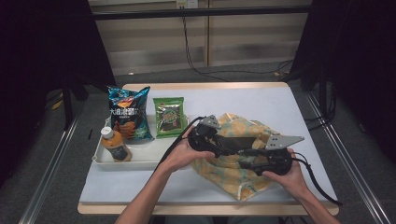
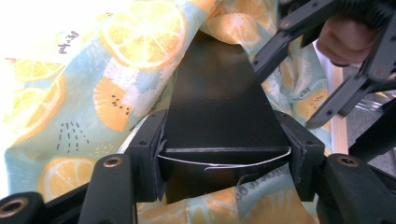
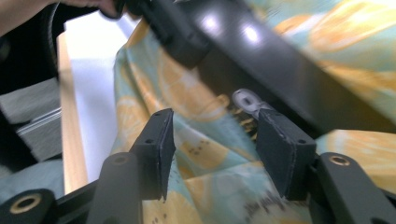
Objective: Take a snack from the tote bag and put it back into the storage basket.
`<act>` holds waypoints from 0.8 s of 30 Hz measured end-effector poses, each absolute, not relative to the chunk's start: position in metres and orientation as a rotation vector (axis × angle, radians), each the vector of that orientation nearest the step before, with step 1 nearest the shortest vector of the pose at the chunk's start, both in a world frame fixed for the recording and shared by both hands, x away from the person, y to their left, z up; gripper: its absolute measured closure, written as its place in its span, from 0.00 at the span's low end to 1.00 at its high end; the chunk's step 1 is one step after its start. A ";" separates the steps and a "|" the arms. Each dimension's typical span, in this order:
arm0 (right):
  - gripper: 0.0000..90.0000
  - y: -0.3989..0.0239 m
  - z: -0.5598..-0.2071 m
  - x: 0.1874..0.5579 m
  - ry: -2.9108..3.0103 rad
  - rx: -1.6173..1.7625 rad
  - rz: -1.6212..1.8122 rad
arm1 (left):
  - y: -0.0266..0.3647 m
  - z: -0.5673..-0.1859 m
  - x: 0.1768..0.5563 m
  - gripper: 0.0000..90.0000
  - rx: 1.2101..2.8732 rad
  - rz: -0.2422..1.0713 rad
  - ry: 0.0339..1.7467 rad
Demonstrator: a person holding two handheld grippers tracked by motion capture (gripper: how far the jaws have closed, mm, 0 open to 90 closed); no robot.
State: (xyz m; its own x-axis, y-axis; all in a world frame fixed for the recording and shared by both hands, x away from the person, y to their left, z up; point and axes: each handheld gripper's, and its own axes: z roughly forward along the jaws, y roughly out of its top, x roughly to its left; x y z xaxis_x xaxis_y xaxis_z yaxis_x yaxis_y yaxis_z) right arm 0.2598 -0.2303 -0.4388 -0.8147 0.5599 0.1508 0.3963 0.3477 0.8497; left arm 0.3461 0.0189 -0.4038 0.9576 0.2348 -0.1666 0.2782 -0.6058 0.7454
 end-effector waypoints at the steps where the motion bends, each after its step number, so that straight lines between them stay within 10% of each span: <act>1: 0.53 -0.228 -0.442 0.261 2.456 0.866 1.456 | 0.019 -0.405 0.347 0.48 2.238 -0.070 0.355; 9: 0.67 -0.218 -0.452 0.263 2.520 0.854 1.398 | 0.014 -0.407 0.347 0.47 2.246 -0.072 0.368; 15: 0.98 -0.213 -0.459 0.262 2.596 0.812 1.374 | 0.008 -0.409 0.346 0.47 2.263 -0.072 0.376; 24: 1.00 -0.212 -0.468 0.260 2.686 0.820 1.327 | 0.005 -0.414 0.346 0.45 2.290 -0.079 0.376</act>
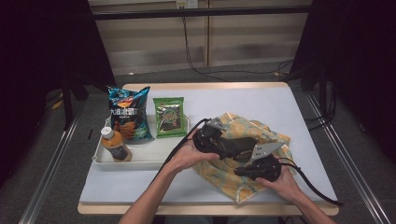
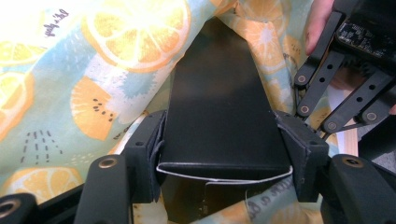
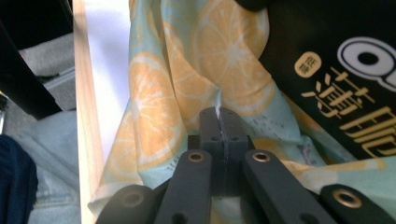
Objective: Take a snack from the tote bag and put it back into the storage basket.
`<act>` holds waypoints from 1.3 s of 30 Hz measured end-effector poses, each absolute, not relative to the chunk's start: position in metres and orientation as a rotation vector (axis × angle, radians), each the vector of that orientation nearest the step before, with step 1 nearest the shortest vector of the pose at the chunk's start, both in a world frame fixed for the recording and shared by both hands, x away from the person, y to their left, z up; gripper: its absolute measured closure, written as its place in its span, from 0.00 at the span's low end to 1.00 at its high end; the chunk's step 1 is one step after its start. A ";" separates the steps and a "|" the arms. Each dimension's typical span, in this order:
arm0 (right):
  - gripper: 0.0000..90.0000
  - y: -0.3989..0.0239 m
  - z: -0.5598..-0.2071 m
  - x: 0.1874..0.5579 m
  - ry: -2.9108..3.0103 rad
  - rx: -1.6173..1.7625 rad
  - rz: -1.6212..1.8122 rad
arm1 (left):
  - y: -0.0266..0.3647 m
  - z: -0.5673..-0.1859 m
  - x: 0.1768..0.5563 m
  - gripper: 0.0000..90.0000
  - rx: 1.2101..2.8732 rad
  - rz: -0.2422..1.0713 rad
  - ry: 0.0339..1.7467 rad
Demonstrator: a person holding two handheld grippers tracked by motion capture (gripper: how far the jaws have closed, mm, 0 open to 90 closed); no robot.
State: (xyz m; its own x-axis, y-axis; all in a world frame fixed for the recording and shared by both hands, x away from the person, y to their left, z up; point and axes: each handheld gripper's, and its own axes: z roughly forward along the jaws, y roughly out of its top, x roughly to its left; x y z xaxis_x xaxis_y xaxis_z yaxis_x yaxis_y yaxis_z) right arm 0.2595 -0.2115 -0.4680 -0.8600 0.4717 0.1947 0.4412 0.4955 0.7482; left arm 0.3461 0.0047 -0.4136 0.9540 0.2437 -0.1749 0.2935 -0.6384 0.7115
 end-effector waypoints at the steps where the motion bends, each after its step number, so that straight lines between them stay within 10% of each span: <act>1: 1.00 -0.212 -0.468 0.259 2.687 0.822 1.322 | 0.004 -0.414 0.346 0.45 2.272 -0.087 0.391; 24: 1.00 -0.220 -0.477 0.250 2.789 0.809 1.292 | -0.018 -0.441 0.343 0.42 2.418 -0.045 0.354; 39: 0.72 -0.226 -0.470 0.252 2.704 0.839 1.333 | -0.025 -0.446 0.342 0.48 2.472 -0.022 0.331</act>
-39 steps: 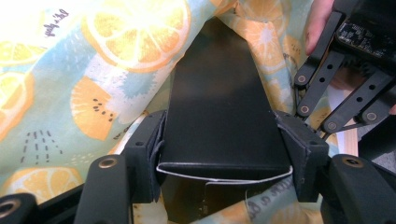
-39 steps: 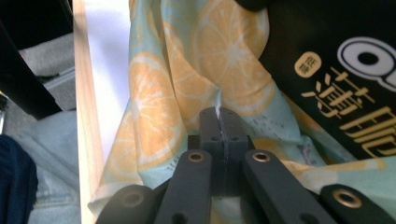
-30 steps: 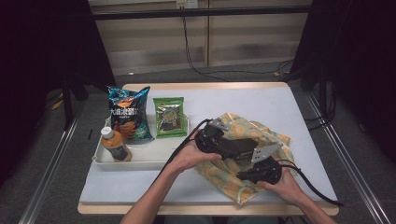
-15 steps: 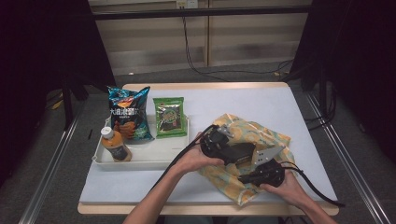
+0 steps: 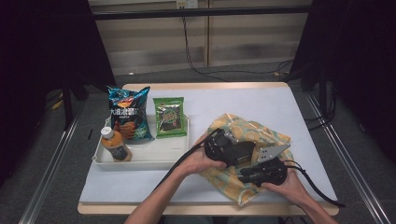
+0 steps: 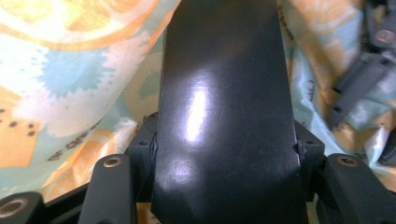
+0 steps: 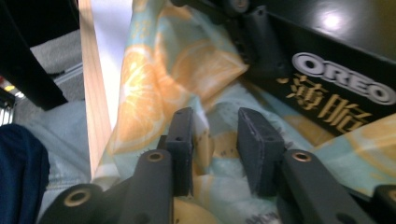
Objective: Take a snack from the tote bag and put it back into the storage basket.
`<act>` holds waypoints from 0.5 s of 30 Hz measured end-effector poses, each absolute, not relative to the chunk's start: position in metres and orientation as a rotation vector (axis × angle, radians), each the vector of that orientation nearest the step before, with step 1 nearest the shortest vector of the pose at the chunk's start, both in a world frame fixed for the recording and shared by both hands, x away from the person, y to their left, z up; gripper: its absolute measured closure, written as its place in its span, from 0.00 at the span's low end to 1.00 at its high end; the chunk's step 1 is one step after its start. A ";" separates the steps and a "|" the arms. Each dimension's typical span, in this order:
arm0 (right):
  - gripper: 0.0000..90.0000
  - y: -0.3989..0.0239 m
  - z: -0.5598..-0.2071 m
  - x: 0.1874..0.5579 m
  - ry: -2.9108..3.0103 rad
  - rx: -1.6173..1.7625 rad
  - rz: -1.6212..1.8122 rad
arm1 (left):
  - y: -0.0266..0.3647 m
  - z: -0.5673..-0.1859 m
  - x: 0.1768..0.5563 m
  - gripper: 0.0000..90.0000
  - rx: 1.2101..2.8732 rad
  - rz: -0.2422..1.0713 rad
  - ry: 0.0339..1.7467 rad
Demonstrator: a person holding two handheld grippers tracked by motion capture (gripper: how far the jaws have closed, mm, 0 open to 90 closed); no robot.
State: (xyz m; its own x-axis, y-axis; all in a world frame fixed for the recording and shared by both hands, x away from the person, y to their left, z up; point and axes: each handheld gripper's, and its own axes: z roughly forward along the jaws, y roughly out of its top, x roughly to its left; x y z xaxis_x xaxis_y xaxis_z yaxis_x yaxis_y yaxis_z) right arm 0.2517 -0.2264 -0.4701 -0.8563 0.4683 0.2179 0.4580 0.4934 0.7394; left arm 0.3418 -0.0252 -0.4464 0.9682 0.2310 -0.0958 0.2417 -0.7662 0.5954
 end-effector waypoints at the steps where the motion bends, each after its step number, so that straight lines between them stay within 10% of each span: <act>1: 0.69 -0.227 -0.469 0.252 2.685 0.842 1.345 | -0.024 -0.443 0.342 0.48 2.447 -0.035 0.349; 9: 0.51 -0.225 -0.456 0.249 2.528 0.874 1.396 | -0.015 -0.417 0.344 0.48 2.347 -0.086 0.378; 15: 0.68 -0.217 -0.459 0.252 2.541 0.852 1.347 | -0.012 -0.412 0.341 0.48 2.339 -0.083 0.372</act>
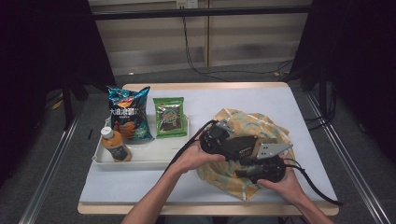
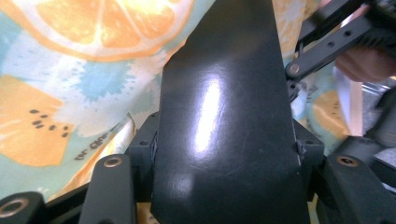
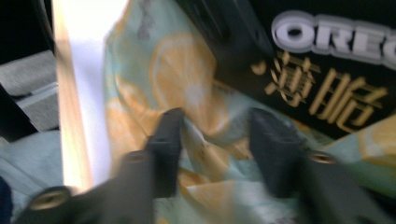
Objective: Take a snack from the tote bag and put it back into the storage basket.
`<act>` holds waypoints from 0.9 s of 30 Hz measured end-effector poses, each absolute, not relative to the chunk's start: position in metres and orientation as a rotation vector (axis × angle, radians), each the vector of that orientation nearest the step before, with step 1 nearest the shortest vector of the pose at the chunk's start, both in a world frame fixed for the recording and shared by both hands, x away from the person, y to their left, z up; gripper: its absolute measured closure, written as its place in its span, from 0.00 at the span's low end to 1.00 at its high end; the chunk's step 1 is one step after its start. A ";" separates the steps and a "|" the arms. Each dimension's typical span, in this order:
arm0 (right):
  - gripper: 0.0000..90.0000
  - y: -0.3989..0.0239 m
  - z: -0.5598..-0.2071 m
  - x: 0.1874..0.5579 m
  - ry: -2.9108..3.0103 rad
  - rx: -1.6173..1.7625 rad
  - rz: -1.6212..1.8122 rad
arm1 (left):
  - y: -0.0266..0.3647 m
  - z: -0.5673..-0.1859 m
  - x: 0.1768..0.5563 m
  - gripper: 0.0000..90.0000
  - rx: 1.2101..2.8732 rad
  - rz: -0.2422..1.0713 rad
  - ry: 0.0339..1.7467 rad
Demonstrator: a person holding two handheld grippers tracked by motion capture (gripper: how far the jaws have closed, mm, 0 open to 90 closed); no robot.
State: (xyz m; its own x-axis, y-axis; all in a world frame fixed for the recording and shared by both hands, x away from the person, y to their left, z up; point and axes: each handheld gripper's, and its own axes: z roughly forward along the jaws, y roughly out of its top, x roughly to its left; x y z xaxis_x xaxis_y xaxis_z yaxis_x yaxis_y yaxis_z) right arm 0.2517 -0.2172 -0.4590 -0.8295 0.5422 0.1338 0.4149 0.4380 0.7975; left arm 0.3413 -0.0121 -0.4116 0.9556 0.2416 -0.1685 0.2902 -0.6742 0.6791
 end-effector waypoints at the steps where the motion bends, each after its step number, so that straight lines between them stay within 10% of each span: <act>1: 0.75 -0.217 -0.460 0.252 2.544 0.854 1.328 | -0.011 -0.409 0.341 0.48 2.331 -0.073 0.380; 4: 0.98 -0.216 -0.464 0.252 2.587 0.833 1.307 | -0.009 -0.403 0.341 0.48 2.313 -0.076 0.397; 14: 1.00 -0.232 -0.468 0.255 2.597 0.931 1.239 | 0.000 -0.410 0.341 0.48 2.401 -0.056 0.405; 27: 0.49 -0.272 -0.426 0.252 2.252 1.052 1.424 | -0.003 -0.425 0.338 0.48 2.494 -0.031 0.387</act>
